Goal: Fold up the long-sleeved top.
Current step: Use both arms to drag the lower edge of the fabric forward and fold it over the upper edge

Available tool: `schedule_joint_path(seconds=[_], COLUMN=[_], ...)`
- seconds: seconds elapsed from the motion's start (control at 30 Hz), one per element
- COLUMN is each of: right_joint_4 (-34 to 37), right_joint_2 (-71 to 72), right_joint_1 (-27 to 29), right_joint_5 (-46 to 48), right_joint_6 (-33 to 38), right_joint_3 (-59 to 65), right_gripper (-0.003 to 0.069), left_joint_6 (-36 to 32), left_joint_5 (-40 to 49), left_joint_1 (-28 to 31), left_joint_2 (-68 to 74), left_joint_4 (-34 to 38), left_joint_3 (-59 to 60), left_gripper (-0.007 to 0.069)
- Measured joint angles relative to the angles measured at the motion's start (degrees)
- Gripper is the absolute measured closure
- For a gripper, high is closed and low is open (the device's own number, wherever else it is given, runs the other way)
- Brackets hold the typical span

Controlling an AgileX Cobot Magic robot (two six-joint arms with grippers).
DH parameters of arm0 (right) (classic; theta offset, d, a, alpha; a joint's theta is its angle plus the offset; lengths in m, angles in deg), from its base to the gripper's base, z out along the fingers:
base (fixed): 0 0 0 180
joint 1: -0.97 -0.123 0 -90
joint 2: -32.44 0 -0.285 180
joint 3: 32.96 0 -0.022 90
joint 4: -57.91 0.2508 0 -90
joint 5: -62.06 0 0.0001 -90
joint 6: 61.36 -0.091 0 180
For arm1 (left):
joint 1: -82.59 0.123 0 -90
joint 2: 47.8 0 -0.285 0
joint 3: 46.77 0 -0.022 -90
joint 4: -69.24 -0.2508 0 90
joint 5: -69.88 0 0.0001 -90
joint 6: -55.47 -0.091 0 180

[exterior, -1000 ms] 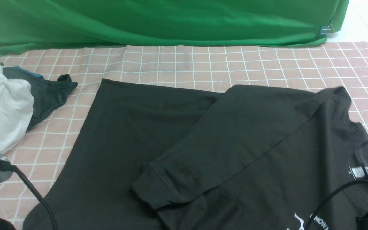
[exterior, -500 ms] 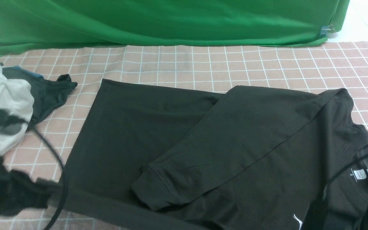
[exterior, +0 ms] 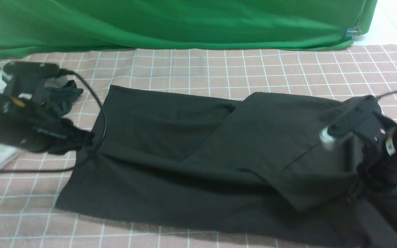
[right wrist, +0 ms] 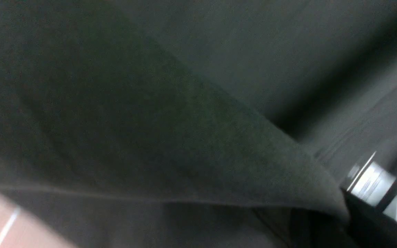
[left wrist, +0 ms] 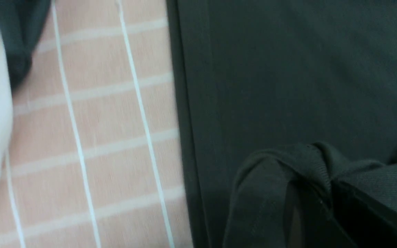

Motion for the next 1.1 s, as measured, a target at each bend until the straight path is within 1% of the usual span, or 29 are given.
schedule_joint_path(seconds=[0.2, 0.23, 0.43, 0.57, 0.9, 1.03, 1.1], right_joint_4=[0.00, 0.00, 0.11, 0.17, 0.12, -0.05, -0.16], right_joint_2=[-7.71, -7.91, -14.01, -17.46, -26.10, -28.33, -28.50], right_joint_1=[3.82, 3.91, 7.30, 9.13, 9.70, 9.77, 10.01], right_joint_5=[-3.73, -3.84, -6.00, -6.28, -7.93, -8.35, -8.98], right_joint_6=[0.22, 0.26, 0.66, 0.71, 0.89, 0.89, 0.11], right_joint_3=[-7.74, -7.74, -15.37, -19.77, -28.77, -29.87, -29.94], right_gripper=[0.0604, 0.0604, 0.0604, 0.0604, 0.0599, 0.0546, 0.0425], left_joint_6=[-0.46, -0.46, -1.95, -2.80, -3.18, -3.18, -3.59], left_joint_5=[-2.90, -2.90, -3.47, -3.47, -4.91, -7.18, -9.82], left_joint_1=[0.00, 0.00, -0.07, -0.07, -0.14, -0.19, -0.19], left_joint_2=[9.61, 9.91, 18.85, 23.40, 30.73, 32.50, 33.29], left_joint_4=[0.14, 0.14, 0.27, 0.45, -1.01, -2.12, -2.37], left_joint_3=[-8.64, -8.64, -18.76, -23.39, -30.50, -31.30, -31.30], left_gripper=[0.0574, 0.0574, 0.0574, 0.0574, 0.0574, 0.0574, 0.0565])
